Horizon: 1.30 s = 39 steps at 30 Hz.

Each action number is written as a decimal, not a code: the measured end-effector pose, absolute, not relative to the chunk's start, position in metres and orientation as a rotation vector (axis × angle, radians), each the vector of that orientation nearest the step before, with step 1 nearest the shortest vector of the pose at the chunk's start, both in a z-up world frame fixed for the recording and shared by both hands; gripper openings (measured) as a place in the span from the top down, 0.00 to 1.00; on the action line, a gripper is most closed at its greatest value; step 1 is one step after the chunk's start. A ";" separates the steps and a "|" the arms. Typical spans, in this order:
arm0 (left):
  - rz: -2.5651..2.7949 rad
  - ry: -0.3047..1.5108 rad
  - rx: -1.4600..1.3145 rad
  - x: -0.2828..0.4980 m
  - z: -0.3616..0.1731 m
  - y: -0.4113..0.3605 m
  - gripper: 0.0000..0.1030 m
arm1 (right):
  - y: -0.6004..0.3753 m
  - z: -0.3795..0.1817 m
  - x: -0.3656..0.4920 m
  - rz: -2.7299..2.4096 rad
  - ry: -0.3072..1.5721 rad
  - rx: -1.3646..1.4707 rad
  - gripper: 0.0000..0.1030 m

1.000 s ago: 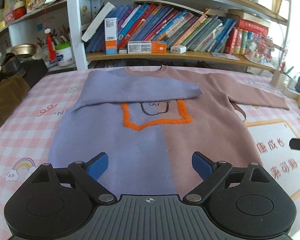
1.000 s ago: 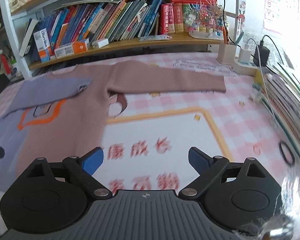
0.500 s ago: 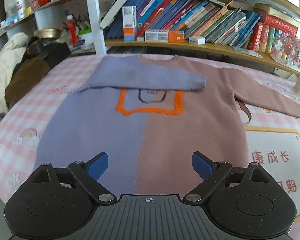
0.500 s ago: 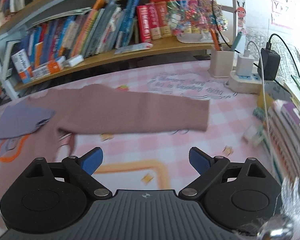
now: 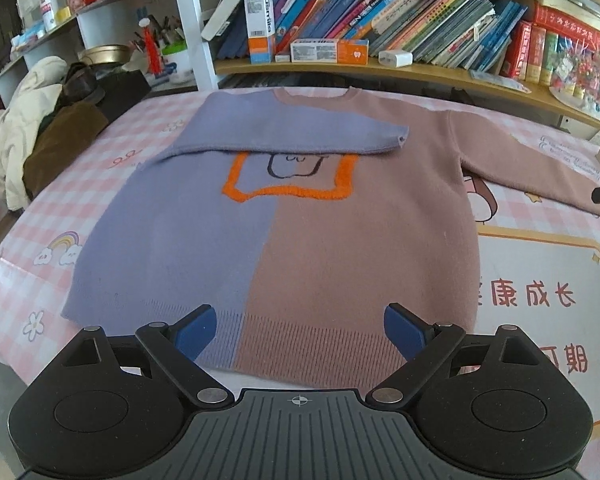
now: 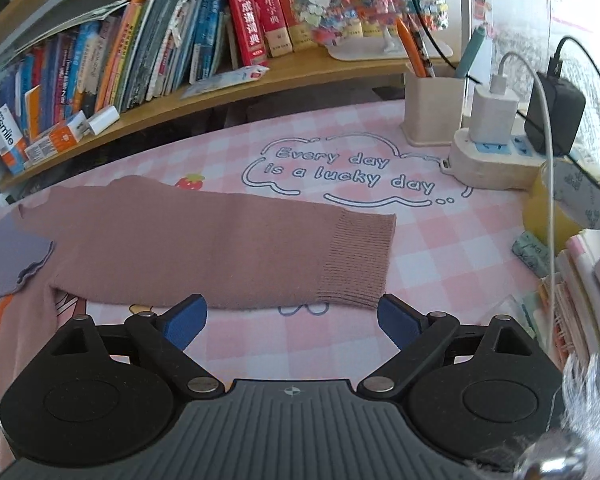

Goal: Fold clothes
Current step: 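Move the right tool toward the pink sleeve while the left tool withdraws, then close the right tool on the pink sleeve cuff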

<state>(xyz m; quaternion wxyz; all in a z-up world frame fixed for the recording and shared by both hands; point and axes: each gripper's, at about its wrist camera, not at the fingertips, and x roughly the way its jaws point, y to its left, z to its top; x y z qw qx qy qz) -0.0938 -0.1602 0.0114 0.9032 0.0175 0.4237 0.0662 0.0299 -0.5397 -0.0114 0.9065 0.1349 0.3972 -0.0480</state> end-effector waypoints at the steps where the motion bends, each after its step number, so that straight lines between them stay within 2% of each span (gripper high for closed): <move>1: 0.140 0.880 0.037 -0.094 0.011 -0.161 0.10 | -0.541 -0.012 0.031 -0.098 0.823 0.285 0.12; 11: 0.145 0.915 0.054 -0.091 0.006 -0.166 0.10 | -0.545 -0.020 0.046 -0.111 0.839 0.325 0.15; 15: 0.161 0.923 0.054 -0.090 0.006 -0.164 0.10 | -0.546 -0.020 0.052 -0.107 0.836 0.328 0.23; 24: 0.175 0.922 0.051 -0.090 0.007 -0.165 0.10 | -0.562 -0.017 0.039 -0.169 0.813 0.369 0.27; 28: 0.174 0.920 0.059 -0.088 0.009 -0.166 0.10 | -0.564 -0.019 0.042 -0.158 0.819 0.376 0.42; 30: 0.181 0.917 0.060 -0.089 0.010 -0.166 0.10 | -0.561 -0.019 0.045 -0.123 0.820 0.399 0.45; 31: 0.185 0.915 0.060 -0.090 0.010 -0.166 0.10 | -0.560 -0.019 0.047 -0.101 0.820 0.414 0.56; 33: 0.193 0.915 0.062 -0.091 0.011 -0.165 0.10 | -0.553 -0.019 0.054 -0.037 0.820 0.443 0.65; 39: 0.195 0.910 0.075 -0.093 0.012 -0.168 0.10 | -0.525 -0.018 0.070 0.156 0.810 0.519 0.65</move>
